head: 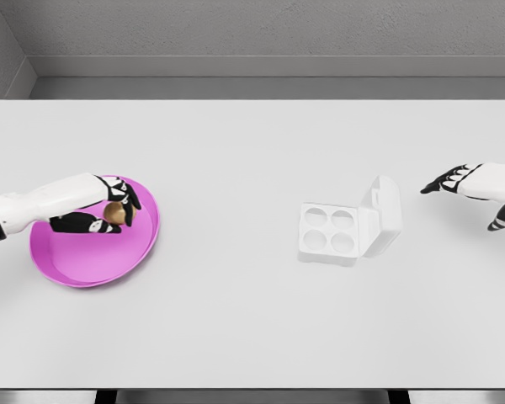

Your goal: Pack egg into the box and close the box lid

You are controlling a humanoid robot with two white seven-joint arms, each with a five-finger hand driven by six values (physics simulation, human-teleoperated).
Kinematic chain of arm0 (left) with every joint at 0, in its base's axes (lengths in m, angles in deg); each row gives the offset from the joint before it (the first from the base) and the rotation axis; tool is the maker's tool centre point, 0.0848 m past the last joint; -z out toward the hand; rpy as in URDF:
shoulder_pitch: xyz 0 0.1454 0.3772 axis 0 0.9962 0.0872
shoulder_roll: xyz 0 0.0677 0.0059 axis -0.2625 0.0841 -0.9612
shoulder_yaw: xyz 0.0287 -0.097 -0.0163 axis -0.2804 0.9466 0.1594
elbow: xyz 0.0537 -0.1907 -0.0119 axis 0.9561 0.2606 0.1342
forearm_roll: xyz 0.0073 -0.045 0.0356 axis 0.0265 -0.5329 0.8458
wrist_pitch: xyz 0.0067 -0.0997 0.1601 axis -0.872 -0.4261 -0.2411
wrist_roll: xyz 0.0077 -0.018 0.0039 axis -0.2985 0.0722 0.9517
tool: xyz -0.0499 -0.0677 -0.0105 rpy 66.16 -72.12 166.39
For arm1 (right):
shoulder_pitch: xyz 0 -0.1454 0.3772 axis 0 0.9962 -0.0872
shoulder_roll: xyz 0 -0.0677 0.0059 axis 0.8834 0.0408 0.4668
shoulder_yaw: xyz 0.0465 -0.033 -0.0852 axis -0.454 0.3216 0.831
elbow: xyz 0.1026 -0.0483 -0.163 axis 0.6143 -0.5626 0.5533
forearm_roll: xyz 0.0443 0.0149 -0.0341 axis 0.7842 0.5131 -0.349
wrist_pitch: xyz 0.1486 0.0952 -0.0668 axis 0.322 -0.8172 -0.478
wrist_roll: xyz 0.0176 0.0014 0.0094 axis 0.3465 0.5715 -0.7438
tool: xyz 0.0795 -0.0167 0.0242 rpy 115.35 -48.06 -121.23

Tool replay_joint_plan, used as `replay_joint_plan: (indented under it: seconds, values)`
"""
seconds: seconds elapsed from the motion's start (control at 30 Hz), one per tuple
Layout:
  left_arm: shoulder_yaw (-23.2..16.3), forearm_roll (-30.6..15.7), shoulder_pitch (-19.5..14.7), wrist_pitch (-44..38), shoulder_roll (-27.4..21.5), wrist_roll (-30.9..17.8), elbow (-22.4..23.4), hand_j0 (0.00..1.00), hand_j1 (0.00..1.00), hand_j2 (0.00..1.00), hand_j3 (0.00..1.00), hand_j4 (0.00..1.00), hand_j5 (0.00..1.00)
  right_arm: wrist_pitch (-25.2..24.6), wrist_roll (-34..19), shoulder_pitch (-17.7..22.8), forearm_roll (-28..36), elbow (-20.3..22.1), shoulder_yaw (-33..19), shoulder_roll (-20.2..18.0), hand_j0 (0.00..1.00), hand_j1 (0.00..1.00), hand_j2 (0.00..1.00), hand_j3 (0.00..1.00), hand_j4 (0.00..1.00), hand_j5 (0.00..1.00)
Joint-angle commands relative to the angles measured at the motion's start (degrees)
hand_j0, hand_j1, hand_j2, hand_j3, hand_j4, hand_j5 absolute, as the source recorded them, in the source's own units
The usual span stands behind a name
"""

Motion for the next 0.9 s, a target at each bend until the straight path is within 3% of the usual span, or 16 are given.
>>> replay_joint_plan:
  seconds: [0.0,0.37,0.47,0.87]
  values:
    - [0.0,-0.4,0.0,-0.2,1.0,0.0,-0.3,0.34,0.34,0.34,0.34,0.34,0.34,-0.1,0.0,0.0,0.3,-0.2,-0.1,-0.1,1.0,1.0,1.0,1.0,1.0,1.0]
    - [-0.4,1.1,-1.3,-0.2,6.2,-0.1,-1.9,0.34,0.34,0.34,0.34,0.34,0.34,-0.1,0.0,0.1,0.3,-0.3,0.0,-0.1,1.0,1.0,1.0,1.0,1.0,1.0]
    - [-0.6,1.9,-1.9,-0.2,8.2,-0.1,-1.9,0.34,0.34,0.34,0.34,0.34,0.34,-0.1,0.0,-0.1,0.3,-2.6,0.0,1.3,1.0,1.0,1.0,1.0,1.0,1.0]
    - [-0.8,6.8,-3.2,-0.2,15.4,-0.2,-1.9,0.34,0.34,0.34,0.34,0.34,0.34,-0.1,0.0,-0.2,0.2,-4.5,-0.1,2.0,1.0,1.0,1.0,1.0,1.0,1.0]
